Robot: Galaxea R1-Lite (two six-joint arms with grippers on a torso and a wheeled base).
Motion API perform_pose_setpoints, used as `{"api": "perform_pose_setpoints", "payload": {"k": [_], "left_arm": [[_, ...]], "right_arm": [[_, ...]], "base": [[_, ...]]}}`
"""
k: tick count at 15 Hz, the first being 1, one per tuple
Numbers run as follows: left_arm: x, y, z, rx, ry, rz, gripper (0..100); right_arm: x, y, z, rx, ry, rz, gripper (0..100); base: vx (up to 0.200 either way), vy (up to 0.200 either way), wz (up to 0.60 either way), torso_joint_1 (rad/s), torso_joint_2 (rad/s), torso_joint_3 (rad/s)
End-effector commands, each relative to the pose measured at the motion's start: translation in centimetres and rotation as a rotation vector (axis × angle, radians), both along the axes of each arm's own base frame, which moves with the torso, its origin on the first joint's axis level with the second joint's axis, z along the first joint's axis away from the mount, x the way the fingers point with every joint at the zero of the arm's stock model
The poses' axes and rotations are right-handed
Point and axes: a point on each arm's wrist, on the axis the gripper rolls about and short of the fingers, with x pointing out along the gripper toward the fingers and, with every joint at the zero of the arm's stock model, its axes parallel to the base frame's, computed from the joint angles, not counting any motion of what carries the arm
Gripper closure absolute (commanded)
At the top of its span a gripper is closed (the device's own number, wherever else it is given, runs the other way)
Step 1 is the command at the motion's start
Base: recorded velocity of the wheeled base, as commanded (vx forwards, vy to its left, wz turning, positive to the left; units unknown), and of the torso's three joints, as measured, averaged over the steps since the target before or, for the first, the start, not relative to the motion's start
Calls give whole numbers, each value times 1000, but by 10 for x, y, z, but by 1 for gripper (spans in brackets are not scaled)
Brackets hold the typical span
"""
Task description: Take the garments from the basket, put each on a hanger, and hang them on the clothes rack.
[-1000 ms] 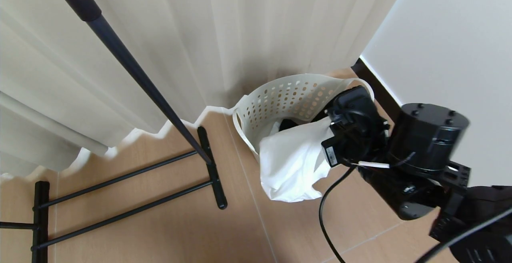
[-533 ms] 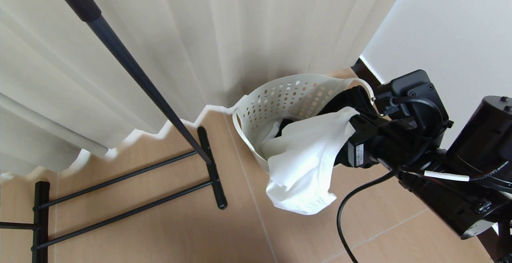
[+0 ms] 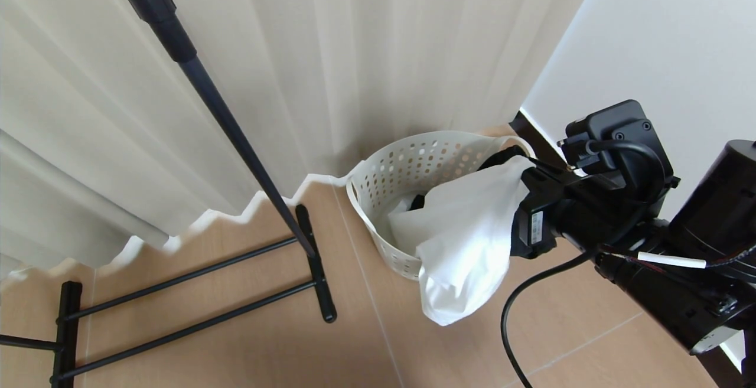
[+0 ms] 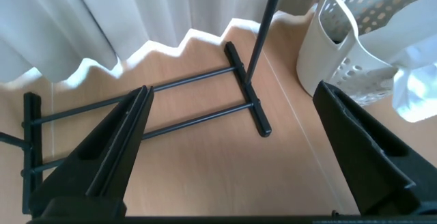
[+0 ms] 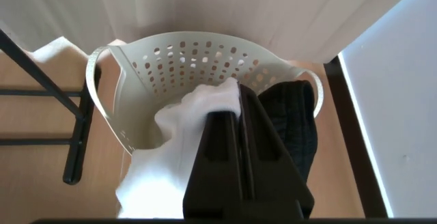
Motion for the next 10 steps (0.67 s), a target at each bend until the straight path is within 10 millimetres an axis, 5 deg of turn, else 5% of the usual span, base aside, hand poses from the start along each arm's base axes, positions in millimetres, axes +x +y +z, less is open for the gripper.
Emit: {"api": "perform_pose_setpoints", "payload": {"k": [1,10], "left_arm": [[0,0,0,0,-1,1,0],[0,0,0,0,-1,1,0]], "right_arm": [[0,0,0,0,0,-1,100],[4,3,-8,-22,20,-1,100]], "base": [[0,0,0,2,7,212],[0,0,0,1,2,207]]}}
